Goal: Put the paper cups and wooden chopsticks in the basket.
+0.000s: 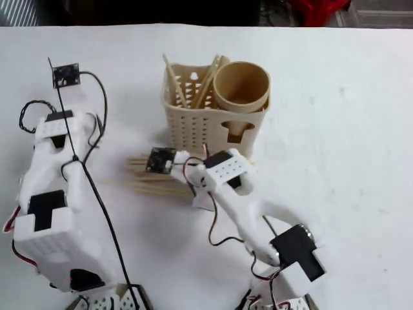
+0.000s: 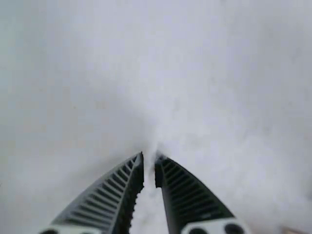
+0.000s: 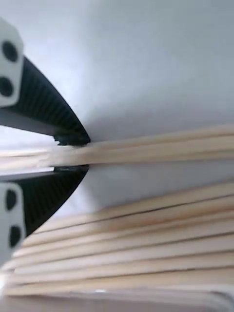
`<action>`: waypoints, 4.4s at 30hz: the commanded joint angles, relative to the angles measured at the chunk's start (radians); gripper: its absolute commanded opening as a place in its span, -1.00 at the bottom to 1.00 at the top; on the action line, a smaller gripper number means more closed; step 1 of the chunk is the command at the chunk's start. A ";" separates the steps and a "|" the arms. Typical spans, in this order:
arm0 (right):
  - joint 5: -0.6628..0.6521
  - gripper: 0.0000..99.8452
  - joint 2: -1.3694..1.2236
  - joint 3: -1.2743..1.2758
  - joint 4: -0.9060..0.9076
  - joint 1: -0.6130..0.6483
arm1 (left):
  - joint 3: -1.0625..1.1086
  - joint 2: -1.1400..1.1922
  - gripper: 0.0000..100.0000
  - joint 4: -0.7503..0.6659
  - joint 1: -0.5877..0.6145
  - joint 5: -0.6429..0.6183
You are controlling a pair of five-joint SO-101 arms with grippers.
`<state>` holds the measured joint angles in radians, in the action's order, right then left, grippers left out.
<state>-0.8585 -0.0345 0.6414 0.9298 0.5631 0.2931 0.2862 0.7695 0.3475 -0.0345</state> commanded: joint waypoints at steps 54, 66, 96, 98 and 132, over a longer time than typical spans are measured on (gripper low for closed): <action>0.011 -0.88 0.050 -0.046 0.010 0.151 | -0.038 -0.007 -0.88 -0.018 -0.005 -0.012; 0.011 -0.97 0.059 -0.048 0.013 0.151 | -0.037 -0.005 -0.88 -0.018 -0.005 -0.012; 0.052 -0.97 0.183 -0.077 0.090 0.097 | -0.037 -0.005 -0.88 -0.018 -0.005 -0.012; 0.052 -0.97 0.194 -0.077 0.093 0.096 | -0.037 -0.005 -0.88 -0.018 -0.005 -0.012; 0.244 -0.97 0.367 -0.896 0.737 -0.059 | -0.038 -0.005 -0.88 -0.018 -0.005 -0.012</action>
<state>-0.5455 0.2708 -0.3237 1.6249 0.5539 0.2931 0.2862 0.7695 0.3475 -0.0345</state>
